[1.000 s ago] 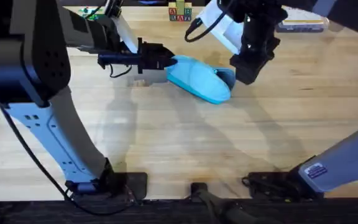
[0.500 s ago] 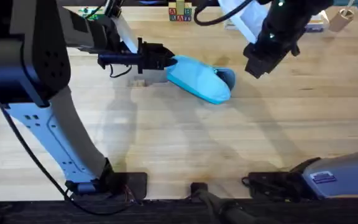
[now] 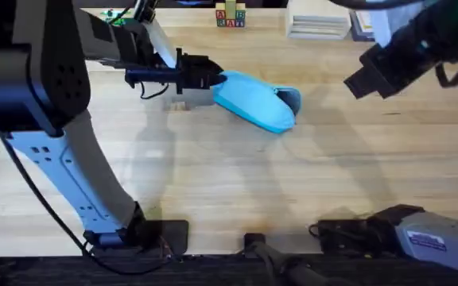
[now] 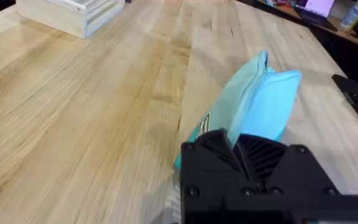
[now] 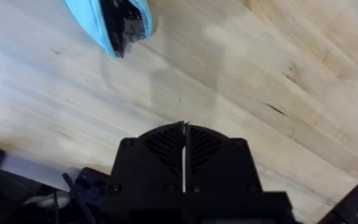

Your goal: Unzip the bag, pick up the pens from the table one at a time and place them inside, then zip the bag closed.

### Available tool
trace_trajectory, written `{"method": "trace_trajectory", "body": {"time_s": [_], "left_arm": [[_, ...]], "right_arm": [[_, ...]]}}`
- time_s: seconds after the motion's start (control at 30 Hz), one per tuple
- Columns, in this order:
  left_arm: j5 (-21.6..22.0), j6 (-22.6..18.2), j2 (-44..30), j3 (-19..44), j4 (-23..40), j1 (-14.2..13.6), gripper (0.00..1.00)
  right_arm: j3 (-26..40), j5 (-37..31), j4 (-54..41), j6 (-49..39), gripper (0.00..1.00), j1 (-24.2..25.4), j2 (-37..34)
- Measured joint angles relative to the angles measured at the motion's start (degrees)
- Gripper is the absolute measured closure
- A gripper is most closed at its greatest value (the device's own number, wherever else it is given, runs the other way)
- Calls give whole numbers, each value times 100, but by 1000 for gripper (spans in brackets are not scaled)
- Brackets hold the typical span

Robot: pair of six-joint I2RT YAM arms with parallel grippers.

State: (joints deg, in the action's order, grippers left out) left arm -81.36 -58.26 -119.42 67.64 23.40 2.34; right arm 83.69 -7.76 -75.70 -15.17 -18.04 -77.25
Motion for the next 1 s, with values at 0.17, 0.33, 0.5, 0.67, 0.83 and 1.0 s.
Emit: {"method": "trace_trajectory", "body": {"time_s": [0.17, 0.33, 0.5, 0.67, 0.83, 1.0], "left_arm": [[0, 0, 0, 0, 0, 1, 959], [0, 0, 0, 0, -2, 0, 959], [0, 0, 0, 0, -2, 1, 959], [0, 0, 0, 0, -2, 1, 959], [0, 0, 0, 0, -2, 1, 959], [0, 0, -2, 0, -2, 0, 959]], "right_arm": [[-605, 60, 335, 6, 895, 0, 638], [-1257, 96, 674, 22, 701, 0, 1295], [-1788, 124, 876, 241, 17, 0, 1853], [-1800, 165, 1026, 1628, 6, 0, 1694], [-1808, 667, 1442, 2862, 6, 7, 1371], [-1819, 1688, 2321, 4121, 6, 7, 1058]]}}
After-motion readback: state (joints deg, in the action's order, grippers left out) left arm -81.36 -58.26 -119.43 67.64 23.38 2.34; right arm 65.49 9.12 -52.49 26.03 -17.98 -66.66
